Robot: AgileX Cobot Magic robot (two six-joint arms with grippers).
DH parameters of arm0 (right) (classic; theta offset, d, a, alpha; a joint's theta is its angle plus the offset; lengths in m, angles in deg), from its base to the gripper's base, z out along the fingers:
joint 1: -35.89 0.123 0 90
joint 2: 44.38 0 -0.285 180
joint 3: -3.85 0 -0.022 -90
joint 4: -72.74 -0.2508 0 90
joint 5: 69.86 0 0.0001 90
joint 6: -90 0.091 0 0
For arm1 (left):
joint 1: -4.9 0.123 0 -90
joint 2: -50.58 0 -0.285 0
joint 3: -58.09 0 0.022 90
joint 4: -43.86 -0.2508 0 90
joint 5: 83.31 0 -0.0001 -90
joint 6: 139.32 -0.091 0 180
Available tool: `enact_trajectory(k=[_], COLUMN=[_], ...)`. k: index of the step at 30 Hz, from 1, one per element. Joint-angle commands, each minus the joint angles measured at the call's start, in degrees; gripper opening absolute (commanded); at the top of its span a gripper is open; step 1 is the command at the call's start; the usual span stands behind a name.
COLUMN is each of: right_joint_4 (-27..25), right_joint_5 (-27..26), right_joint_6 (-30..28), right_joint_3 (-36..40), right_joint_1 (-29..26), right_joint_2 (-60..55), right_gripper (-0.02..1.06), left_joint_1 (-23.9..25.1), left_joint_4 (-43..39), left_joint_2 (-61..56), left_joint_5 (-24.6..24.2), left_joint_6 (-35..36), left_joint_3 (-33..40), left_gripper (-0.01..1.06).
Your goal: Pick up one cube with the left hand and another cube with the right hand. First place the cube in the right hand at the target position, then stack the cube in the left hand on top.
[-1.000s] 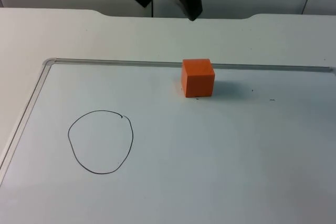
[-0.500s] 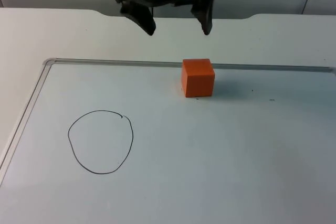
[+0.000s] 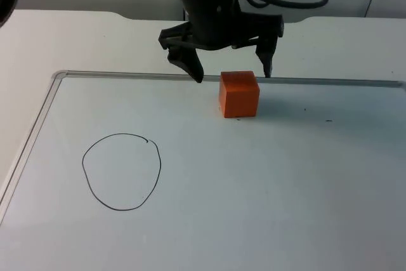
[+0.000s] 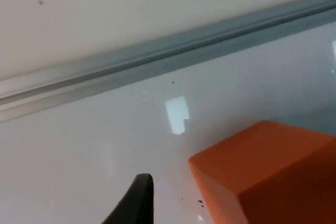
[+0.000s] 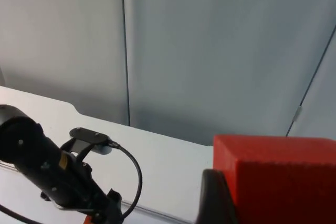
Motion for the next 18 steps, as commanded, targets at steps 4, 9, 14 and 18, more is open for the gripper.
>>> enact_trajectory(k=[4, 9, 14, 18], right_joint_4=[1.68, 1.54, 0.80, 0.59], right_joint_5=[-2.09, -2.49, -2.49, -2.82], right_joint_6=[-0.14, -0.14, -0.14, -0.14], right_joint_3=[0.26, 0.26, 0.26, 0.26], right_joint_1=[0.01, 0.01, 0.01, 0.01], right_joint_2=[0.10, 0.10, 0.10, 0.10], right_gripper=[0.00, 0.00, 0.00, 0.00], left_joint_1=[-0.28, -0.28, -0.28, -0.28], left_joint_4=[-4.06, -5.46, -4.81, -4.69], left_joint_2=[0.65, 0.65, 1.74, 1.82], left_joint_5=[0.46, 0.94, 1.99, 2.38], left_joint_6=[4.42, 5.36, 5.84, 6.89], left_joint_3=[-0.36, -0.36, -0.36, -0.36], left_gripper=[1.05, 1.05, 1.05, 1.05])
